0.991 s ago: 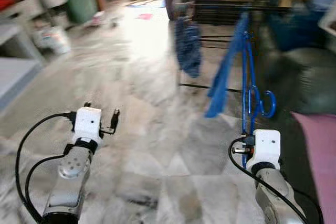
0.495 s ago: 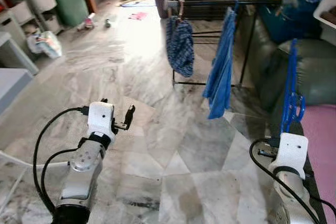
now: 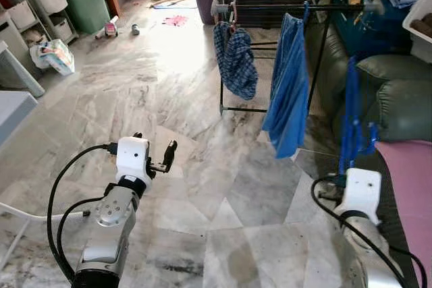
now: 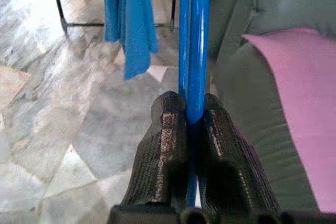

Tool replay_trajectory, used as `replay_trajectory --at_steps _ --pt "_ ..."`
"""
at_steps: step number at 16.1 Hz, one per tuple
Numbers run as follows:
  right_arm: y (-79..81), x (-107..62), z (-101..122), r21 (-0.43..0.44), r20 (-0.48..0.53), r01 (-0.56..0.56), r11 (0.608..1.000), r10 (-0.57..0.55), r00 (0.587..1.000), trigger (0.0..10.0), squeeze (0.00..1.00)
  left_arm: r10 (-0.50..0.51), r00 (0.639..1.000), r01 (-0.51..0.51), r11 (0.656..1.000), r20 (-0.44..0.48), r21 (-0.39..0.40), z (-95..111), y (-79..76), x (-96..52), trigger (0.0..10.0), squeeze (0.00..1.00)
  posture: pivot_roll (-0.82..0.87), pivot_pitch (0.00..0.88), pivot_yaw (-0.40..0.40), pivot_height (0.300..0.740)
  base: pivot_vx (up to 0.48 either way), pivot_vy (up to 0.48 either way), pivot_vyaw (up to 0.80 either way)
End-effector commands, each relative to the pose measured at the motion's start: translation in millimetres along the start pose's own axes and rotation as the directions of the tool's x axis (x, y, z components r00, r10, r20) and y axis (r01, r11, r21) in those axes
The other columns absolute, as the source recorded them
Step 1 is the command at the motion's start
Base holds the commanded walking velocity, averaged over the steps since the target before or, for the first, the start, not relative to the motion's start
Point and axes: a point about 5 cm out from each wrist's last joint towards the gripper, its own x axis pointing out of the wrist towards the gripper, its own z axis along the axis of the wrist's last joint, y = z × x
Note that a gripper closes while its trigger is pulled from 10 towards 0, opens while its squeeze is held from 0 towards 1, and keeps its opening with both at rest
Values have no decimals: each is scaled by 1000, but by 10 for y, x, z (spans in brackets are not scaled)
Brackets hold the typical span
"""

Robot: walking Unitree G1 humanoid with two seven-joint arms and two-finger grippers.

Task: Hang hanger

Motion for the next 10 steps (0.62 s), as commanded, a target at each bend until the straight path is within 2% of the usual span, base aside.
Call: replay_trajectory --at_steps 1,10 --pt "-6 -24 -31 13 -20 -1 1000 2 1000 10000 0 -14 1000 14 1000 -5 -9 4 -7 1 10000 0 -53 62 45 740 409 0 0" --pt "-7 13 -10 6 -36 -6 1000 7 999 10000 0 -48 999 48 999 3 -17 19 -114 37 10000 0 -56 64 48 740 462 0 0"
